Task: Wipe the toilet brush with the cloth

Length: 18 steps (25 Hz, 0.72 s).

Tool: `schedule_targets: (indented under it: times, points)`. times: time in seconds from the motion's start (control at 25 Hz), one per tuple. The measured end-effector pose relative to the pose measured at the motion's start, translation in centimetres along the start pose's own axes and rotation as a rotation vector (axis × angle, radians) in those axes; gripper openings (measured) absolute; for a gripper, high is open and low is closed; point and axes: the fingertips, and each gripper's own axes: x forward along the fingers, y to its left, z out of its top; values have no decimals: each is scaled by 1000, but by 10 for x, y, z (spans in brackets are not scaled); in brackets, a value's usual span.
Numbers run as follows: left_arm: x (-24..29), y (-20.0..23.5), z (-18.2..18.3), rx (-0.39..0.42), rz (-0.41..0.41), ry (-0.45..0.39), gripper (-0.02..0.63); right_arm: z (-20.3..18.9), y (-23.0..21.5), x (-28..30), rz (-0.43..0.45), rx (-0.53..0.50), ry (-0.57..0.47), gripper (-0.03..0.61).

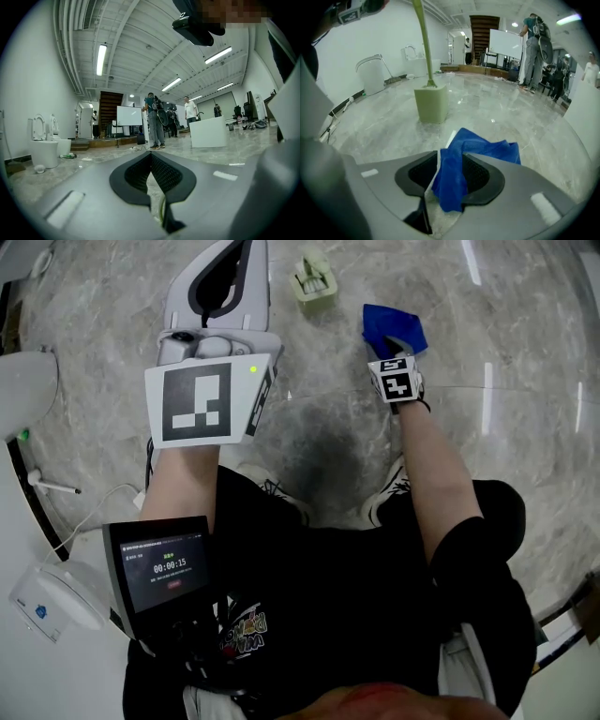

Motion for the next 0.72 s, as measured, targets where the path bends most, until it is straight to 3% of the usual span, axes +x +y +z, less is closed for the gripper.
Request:
schedule_targets:
  times: [0.12,0.28,0.48,0.72]
  points:
    - [2,1,-1,-31,1,8,2,34,11,-8,12,-27,-89,236]
    - [2,3,-5,-37,7,14,2,90,17,-17,10,-64,-223,232]
    - [1,6,-3,-43,21,6,2,181,-5,-51,-46,0,-451,219]
    - [0,8,-3,-75,29,5,2,272,-18,-123,-43,76,-648,175]
